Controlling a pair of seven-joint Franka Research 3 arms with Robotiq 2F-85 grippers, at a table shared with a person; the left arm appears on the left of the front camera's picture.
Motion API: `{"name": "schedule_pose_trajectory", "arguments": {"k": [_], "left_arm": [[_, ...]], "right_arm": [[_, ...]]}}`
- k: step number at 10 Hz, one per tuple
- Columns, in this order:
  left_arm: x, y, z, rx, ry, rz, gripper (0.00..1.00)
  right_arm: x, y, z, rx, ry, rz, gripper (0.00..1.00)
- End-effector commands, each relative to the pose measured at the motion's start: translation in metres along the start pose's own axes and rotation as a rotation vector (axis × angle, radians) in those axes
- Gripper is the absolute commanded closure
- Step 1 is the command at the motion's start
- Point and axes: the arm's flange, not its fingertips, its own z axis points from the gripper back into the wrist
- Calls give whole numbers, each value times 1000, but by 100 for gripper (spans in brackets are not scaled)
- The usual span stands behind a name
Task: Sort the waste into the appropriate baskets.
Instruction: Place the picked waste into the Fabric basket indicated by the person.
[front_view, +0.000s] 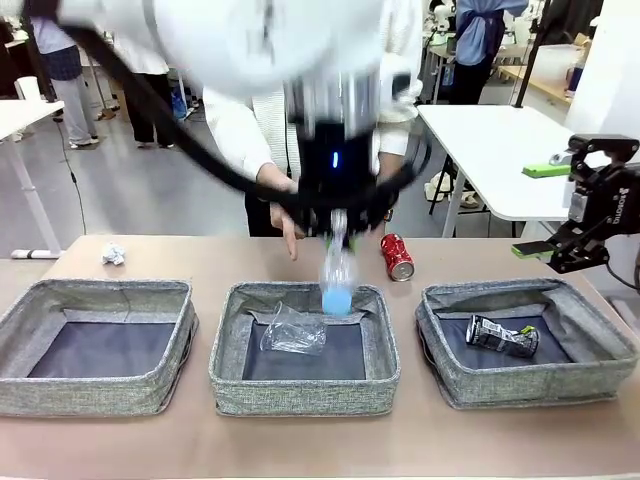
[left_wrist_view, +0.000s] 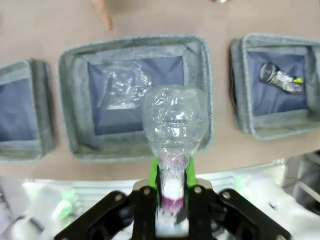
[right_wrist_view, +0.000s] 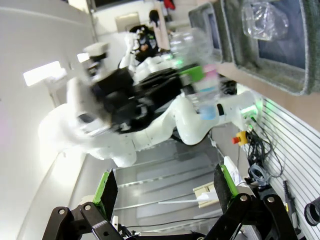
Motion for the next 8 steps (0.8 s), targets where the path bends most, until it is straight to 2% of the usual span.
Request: {"name": "schedule_pose_trajectory", "arguments": {"k": [1, 2, 3, 7, 8], "left_arm": [[13, 7, -34, -42, 11, 18, 78], [20, 8, -48, -13, -27, 48, 78], [28, 10, -55, -56, -16, 58, 78], [32, 11, -62, -17, -28, 102, 78], [33, 11, -64, -9, -32, 96, 31]], "right_arm": [[1, 3, -1, 16, 2, 15, 0], [1, 3, -1, 16, 2, 15, 0], [1, 3, -1, 16, 2, 15, 0], [1, 3, -1, 16, 2, 15, 0], [1, 3, -1, 16, 2, 15, 0]]}}
